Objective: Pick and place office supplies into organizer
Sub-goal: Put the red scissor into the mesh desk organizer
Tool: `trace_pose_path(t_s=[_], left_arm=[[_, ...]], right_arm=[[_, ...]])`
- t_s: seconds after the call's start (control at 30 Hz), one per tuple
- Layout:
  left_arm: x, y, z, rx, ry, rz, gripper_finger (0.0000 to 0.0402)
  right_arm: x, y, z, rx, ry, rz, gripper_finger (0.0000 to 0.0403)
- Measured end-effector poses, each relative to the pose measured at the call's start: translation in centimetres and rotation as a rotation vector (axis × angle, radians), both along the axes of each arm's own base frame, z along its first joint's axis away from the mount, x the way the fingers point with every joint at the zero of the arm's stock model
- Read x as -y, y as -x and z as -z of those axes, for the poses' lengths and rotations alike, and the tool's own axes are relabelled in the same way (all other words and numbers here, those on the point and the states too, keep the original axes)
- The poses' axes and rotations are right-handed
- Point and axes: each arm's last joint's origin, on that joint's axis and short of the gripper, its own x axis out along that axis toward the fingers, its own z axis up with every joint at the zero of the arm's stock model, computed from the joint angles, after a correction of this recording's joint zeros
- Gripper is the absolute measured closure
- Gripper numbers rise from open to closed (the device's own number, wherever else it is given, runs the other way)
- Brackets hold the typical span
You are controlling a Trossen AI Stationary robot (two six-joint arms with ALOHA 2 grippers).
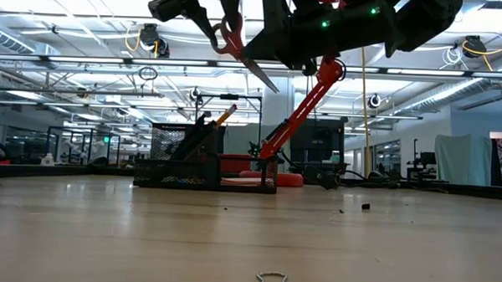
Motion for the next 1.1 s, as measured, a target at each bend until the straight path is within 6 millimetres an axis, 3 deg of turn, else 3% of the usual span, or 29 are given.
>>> trace_pose_path(t_s=[0.7, 1.1], left_arm=[[-0.1, 1.0, 0.2, -0.025, -0.046, -0.074, 0.0194], [-0.2, 1.2, 0.4, -0.017, 0.060, -0.100, 0.0177]], right_arm=[[-0.3, 0.0, 0.0, -0.008, 0.013, -0.014, 0.0396], [-0.4, 0.0, 0.0, 0.003, 0.035, -0.040, 0.0396]])
